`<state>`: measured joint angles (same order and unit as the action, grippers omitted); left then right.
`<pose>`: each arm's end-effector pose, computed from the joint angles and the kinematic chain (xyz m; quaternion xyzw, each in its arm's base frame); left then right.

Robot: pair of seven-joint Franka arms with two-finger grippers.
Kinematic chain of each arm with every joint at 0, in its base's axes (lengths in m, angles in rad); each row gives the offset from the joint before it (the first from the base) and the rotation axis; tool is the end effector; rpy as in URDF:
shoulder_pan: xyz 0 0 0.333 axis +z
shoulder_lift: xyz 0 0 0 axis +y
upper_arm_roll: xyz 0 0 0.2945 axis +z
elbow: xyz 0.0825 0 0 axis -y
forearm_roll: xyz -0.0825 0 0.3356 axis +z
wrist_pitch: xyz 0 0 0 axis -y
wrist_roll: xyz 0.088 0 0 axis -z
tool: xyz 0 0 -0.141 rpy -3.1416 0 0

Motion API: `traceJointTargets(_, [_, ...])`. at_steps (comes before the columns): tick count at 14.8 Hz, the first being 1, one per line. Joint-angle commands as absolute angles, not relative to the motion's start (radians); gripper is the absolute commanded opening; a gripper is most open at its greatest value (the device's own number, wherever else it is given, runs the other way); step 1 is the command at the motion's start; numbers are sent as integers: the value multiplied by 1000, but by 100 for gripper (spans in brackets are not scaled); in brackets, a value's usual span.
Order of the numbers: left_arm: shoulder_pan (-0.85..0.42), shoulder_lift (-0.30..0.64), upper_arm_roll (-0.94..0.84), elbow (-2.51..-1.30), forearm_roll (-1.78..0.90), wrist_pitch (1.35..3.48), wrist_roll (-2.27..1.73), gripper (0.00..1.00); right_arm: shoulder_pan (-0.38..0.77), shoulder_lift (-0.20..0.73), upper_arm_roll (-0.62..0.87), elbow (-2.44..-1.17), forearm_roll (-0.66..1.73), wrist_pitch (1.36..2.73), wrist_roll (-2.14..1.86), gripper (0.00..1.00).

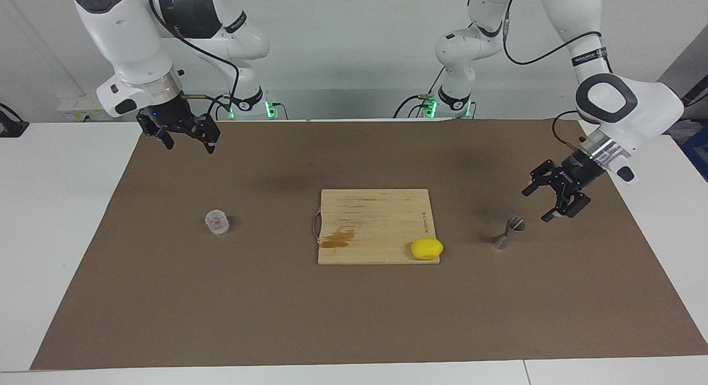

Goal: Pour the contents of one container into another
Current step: 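Close the left gripper around the small dark metal cup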

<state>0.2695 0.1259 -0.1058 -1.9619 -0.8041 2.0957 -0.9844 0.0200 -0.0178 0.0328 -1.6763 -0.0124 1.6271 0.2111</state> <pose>0.5538 0.0360 0.4022 0.6649 0.6622 -0.1353 0.3180 0.5017 0.0249 0.5380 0.9968 -0.0786 -0.0147 0.0085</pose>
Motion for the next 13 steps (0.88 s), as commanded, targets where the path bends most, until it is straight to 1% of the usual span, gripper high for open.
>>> traceJointTargets(1, [293,89,-115,-2051,-876,2121,-1098,100,5,-37,38,-1695,12,1628,187,100])
traceJointTargets(5, [307,127,-115,-2088,-975,2123,-1208,100,5,-35,38,-1695,12,1628,187,100])
traceJointTargets(10, [325,178,-115,-2075,-1072,2144,-1243,100,5,-35,38,-1695,12,1628,187,100])
traceJointTargets(13, [311,210,-115,-2046,-1101,2163,-1241,100,5,-37,38,-1695,12,1628,187,100])
